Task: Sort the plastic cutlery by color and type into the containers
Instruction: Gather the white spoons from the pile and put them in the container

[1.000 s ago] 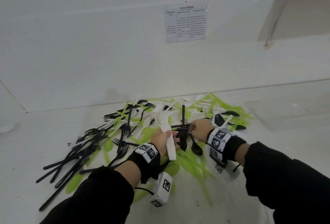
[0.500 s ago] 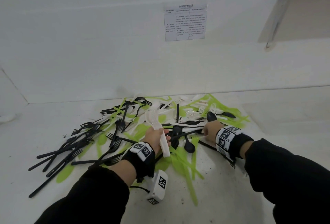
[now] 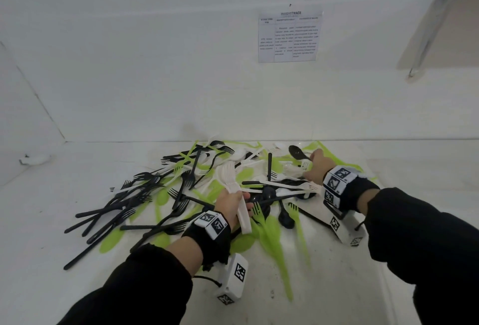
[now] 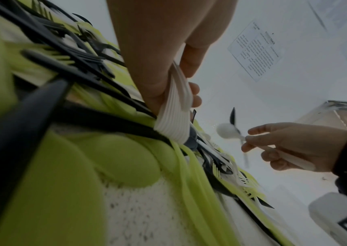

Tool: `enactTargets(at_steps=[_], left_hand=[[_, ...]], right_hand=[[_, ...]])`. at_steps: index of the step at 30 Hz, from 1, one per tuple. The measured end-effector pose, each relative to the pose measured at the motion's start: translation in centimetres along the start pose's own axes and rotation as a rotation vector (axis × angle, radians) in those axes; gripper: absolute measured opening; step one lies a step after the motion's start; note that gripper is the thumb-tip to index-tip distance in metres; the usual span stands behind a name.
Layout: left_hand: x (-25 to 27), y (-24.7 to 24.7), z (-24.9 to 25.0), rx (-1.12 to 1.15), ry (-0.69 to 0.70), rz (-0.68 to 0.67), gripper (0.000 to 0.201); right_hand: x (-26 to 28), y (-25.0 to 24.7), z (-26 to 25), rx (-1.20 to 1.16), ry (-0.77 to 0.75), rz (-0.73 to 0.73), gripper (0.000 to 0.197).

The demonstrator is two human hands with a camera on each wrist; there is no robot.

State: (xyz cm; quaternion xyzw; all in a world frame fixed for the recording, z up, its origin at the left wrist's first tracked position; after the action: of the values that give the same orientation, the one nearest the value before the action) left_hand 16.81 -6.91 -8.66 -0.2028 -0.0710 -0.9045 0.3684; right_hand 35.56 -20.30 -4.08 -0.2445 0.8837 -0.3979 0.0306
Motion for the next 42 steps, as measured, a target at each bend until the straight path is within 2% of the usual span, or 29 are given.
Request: enactTargets(at_steps=[2, 4, 6, 9, 16, 22, 24, 27, 29, 34, 37, 39, 42], left_hand=[[0.0, -0.3, 0.1, -0.007, -0.006, 0.003, 0.008], [0.2, -0.6, 0.4, -0.015, -0.009, -0.002, 0.015], [0.3, -0.9, 0.5, -0.013, -0.016, -0.008, 0.018], [0.3, -1.4, 0.4, -0.006, -0.026, -0.013, 0.011], [0.3, -2.4, 0.1, -0.011, -0.025, -0.01, 0.011], [0.3, -3.0, 0.0, -0.018, -0.013, -0.009, 0.018], [0.2, -3.2, -0.1, -0.021, -0.012, 0.0, 0.019], [0.0, -3.4, -0.1, -0.025, -0.01, 0.004, 0.018], [-0.2, -3.4, 0.1, -0.021, -0.005, 0.0, 0.018], [-0.4, -3.3, 0.3, 0.025, -0.003, -0.001, 0.014], [-0.5, -3.2, 0.2, 0.016, -0.003, 0.001, 0.018], [-0.5, -3.2, 0.2, 0.011, -0.006, -0.005, 0.019], [-0.6, -3.1, 0.1, 0.01, -0.013, -0.011, 0.02]], right_hand=[[0.3, 0.3, -0.9, 0.152, -0.077, -0.017, 0.042], [0.9, 1.4, -1.7, 0.239, -0.166, -0.085, 0.024], [1.2, 3.1, -2.2, 0.259, -0.228, -0.191, 0.028], [1.1, 5.5, -2.7, 0.341, -0.243, -0.32, 0.021], [0.3, 7.2, -3.0, 0.547, -0.237, -0.316, 0.039], [0.2, 7.2, -2.8, 0.599, -0.294, -0.404, 0.031], [0.2, 7.2, -2.9, 0.588, -0.309, -0.422, 0.019], [-0.2, 6.5, -3.1, 0.555, -0.323, -0.448, 0.02], [-0.6, 5.7, -3.4, 0.467, -0.363, -0.388, 0.018], [-0.6, 4.9, -3.9, 0.303, -0.456, -0.316, 0.031], [0.3, 5.2, -4.1, 0.287, -0.52, -0.352, 0.027], [0.7, 5.9, -3.6, 0.31, -0.496, -0.398, 0.024], [1.0, 6.4, -2.5, 0.35, -0.444, -0.444, 0.029]])
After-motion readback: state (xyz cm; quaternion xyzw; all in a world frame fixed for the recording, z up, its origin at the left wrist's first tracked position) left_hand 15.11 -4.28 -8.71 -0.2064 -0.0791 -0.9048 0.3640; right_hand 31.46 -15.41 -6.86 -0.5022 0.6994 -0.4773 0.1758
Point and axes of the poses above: each hand's wrist, its own x-axis away from the middle knuckle, its own y-axis out of the palm, z = x × y, the point moved 3 cm from there along -x, towards the middle knuckle, and after that the axes turned 15 degrees about -x, right-handed, at the moved point
